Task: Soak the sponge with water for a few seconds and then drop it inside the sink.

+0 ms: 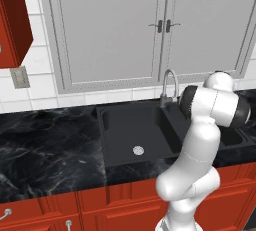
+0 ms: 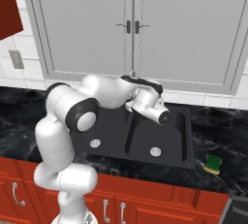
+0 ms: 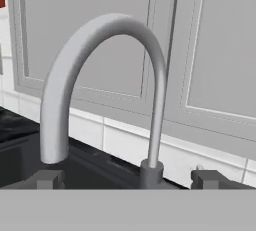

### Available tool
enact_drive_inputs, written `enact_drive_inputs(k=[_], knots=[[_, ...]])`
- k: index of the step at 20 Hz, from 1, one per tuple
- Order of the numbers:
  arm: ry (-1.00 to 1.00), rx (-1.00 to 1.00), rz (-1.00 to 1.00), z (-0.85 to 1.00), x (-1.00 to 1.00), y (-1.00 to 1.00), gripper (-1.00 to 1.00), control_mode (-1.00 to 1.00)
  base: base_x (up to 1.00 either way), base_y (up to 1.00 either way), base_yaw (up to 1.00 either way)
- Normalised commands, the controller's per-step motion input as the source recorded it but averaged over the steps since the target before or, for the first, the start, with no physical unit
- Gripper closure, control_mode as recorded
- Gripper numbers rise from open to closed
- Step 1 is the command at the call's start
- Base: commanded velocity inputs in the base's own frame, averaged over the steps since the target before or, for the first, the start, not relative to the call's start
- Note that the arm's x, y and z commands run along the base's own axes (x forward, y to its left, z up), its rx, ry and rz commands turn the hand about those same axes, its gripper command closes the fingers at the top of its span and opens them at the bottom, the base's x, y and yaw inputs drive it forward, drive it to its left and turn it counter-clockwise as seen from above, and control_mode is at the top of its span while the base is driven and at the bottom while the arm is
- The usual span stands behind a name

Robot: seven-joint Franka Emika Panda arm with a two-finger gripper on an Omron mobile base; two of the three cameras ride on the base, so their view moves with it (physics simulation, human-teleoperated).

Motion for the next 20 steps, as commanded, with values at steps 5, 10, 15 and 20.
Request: enact_drive_inputs(k=[5,10,15,20], knots=[[0.00,0.00,-0.01,-0.10,0.16,0.00,-1.00,-1.00,0.00,0.00,0.00],[0.00,0.00,0.00,-0.16,0.12,0.00,-1.00,-1.00,0.00,0.00,0.00],[0.00,0.00,0.00,-0.18,0.19,0.00,-1.00,-1.00,0.00,0.00,0.00],[0.00,0.00,0.00,-0.16,0.27,0.00,-1.00,-1.00,0.00,0.00,0.00]])
